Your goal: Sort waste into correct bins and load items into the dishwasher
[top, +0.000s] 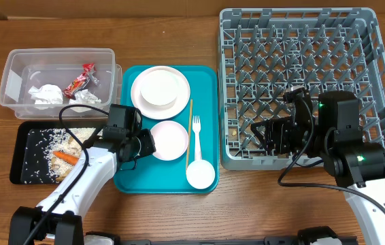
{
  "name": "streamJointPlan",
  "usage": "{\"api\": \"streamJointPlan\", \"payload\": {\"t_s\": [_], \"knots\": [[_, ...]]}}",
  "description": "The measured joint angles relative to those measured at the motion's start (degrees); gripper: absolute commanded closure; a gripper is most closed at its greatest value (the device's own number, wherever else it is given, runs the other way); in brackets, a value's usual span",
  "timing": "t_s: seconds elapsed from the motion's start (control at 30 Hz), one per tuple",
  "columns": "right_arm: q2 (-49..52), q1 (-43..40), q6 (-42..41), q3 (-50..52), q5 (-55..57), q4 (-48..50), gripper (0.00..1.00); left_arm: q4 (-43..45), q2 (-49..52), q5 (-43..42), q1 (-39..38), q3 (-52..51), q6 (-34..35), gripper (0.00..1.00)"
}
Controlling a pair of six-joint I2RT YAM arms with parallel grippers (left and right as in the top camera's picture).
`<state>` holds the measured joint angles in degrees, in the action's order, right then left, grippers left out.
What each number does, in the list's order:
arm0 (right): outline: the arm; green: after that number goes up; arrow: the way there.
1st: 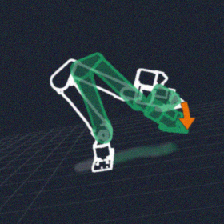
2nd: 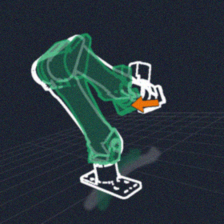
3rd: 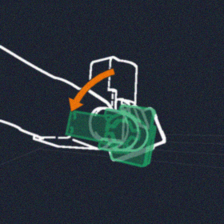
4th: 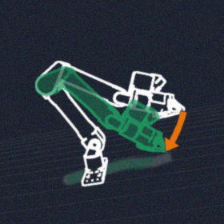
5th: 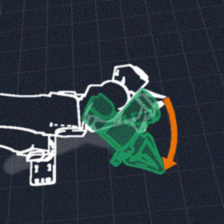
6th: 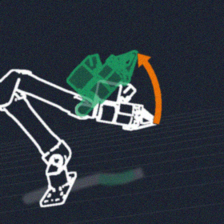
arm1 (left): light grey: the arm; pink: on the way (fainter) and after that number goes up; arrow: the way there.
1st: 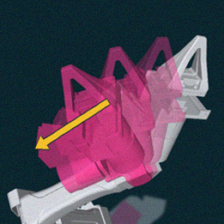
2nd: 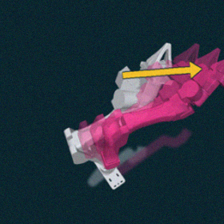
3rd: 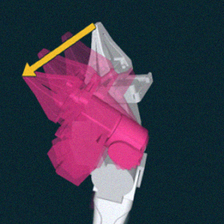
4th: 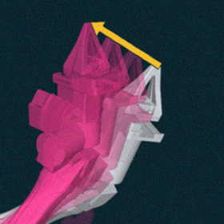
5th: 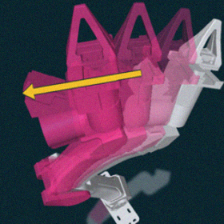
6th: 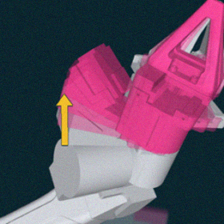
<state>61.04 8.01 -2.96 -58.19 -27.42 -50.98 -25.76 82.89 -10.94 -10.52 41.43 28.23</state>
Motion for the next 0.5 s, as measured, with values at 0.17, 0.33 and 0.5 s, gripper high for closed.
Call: {"api": "streamJointPlan", "payload": {"t_s": [0.17,0.33,0.5], "knots": [[0.00,0.02,0.00,0.00,0.00,0.48,0.28,0.17,0.00,0.00,0.00,0.00,0.33,0.96],[0.00,0.00,0.00,0.00,0.02,0.46,0.27,0.17,0.00,-0.04,0.00,-0.02,0.35,0.96],[0.00,0.02,0.11,0.00,0.00,1.25,0.28,-0.52,0.00,-1.16,0.00,0.11,0.28,0.96]]}}
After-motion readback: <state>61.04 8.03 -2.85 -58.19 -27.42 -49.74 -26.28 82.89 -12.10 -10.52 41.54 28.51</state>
